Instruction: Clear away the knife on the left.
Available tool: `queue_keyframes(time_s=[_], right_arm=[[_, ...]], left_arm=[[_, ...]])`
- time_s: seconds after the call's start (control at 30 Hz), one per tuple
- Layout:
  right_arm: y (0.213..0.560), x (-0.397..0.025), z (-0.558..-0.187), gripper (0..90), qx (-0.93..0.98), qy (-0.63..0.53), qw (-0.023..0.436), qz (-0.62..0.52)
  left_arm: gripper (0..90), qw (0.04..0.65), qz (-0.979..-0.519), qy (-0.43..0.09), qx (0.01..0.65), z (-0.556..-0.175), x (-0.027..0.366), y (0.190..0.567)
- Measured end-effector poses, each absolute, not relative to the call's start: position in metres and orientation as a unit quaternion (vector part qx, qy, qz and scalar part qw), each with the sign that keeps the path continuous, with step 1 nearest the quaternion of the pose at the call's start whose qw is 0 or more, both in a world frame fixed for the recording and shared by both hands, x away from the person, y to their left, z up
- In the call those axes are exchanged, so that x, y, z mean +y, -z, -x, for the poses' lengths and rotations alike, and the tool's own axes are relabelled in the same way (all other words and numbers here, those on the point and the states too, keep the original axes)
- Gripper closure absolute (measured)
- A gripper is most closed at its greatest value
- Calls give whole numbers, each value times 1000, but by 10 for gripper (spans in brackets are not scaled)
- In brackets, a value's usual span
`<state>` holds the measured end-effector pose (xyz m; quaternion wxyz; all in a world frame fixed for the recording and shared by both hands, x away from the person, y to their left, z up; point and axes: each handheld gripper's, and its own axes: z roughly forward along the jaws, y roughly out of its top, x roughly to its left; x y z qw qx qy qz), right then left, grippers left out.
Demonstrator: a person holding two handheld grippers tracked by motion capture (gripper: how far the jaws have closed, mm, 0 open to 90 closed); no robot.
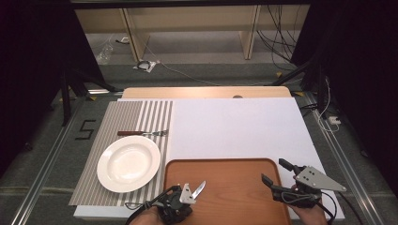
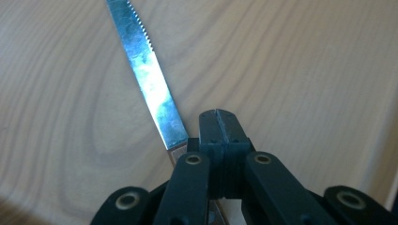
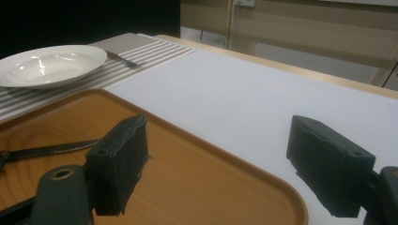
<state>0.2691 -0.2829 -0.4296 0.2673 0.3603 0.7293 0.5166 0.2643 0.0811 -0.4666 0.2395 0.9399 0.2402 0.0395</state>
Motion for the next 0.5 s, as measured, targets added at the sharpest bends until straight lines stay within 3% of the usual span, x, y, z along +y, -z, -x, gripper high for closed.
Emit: queue_keyframes(time_s=[0.5], right_arm=[[430,-283,-269,217,730,-516,266,-360]], left_arm=[[894,229,-935,-60,263,-273,97,466]])
